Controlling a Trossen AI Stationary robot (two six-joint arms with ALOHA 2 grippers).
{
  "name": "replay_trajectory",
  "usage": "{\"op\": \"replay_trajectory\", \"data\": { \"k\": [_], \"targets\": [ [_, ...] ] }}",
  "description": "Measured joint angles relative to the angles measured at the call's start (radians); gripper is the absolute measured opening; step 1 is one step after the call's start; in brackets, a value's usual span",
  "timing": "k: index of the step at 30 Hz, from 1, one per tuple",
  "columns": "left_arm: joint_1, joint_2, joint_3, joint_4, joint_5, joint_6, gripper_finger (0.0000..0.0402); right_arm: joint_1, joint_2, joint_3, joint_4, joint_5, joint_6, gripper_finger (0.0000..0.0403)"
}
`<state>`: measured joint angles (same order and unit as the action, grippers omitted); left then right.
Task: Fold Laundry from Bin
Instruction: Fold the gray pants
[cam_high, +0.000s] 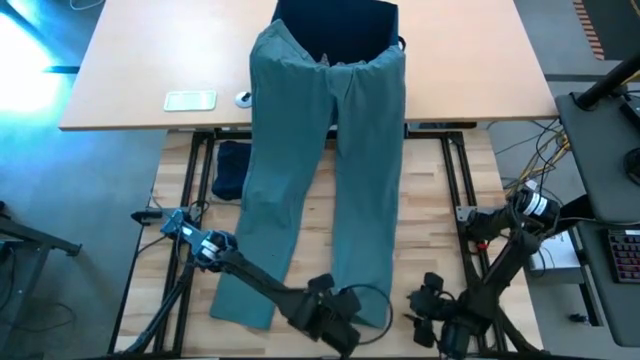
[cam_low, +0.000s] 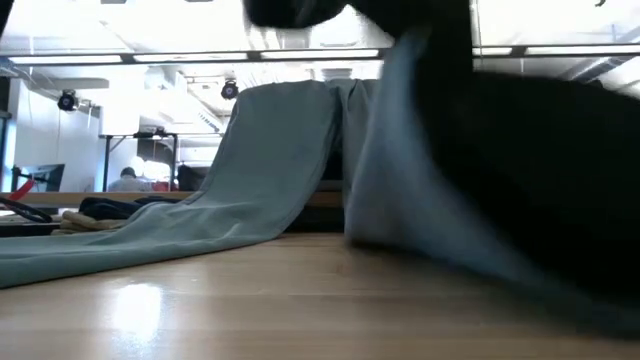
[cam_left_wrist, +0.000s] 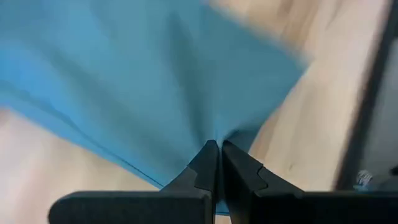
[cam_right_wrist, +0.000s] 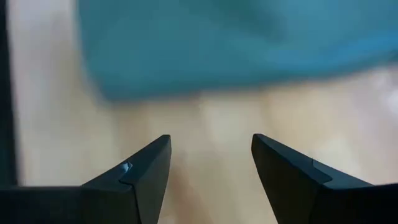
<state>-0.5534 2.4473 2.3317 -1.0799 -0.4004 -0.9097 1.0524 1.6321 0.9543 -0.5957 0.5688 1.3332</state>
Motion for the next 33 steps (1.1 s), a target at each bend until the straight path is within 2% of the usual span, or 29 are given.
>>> {"op": "replay_trajectory", "data": {
  "k": [3,6,13,16,22,25,33],
  "targets": [
    [-0.009,0.057,-0.023,-0.011,0.052,-0.044,0.0,-0.062,0.006,-0.011,0.002,0.1,-0.073,0.0221],
    [-0.009,0.08,-0.024,-0.024,0.106,-0.065,0.0006,-0.152,0.023,-0.032,0.031,0.107,-0.198,0.0221],
    [-0.036,0.072,-0.007,-0.186,0.131,-0.166,0.0071,-0.316,0.075,-0.073,0.235,-0.086,-0.495,0.0221],
    [-0.056,0.035,0.025,-0.281,0.131,-0.219,0.0113,-0.335,0.079,-0.073,0.256,-0.129,-0.523,0.0221],
    [-0.079,-0.067,0.019,-0.284,0.101,-0.262,0.0183,-0.335,0.04,-0.077,0.236,-0.172,-0.544,0.0221],
    [-0.036,-0.094,0.017,-0.264,0.034,-0.208,0.0192,-0.335,0.022,-0.078,0.236,-0.2,-0.558,0.0221],
    [0.208,-0.021,-0.064,-0.073,-0.036,0.203,0.0168,-0.34,0.017,-0.079,0.238,-0.262,-0.537,0.0221]
  ]
}}
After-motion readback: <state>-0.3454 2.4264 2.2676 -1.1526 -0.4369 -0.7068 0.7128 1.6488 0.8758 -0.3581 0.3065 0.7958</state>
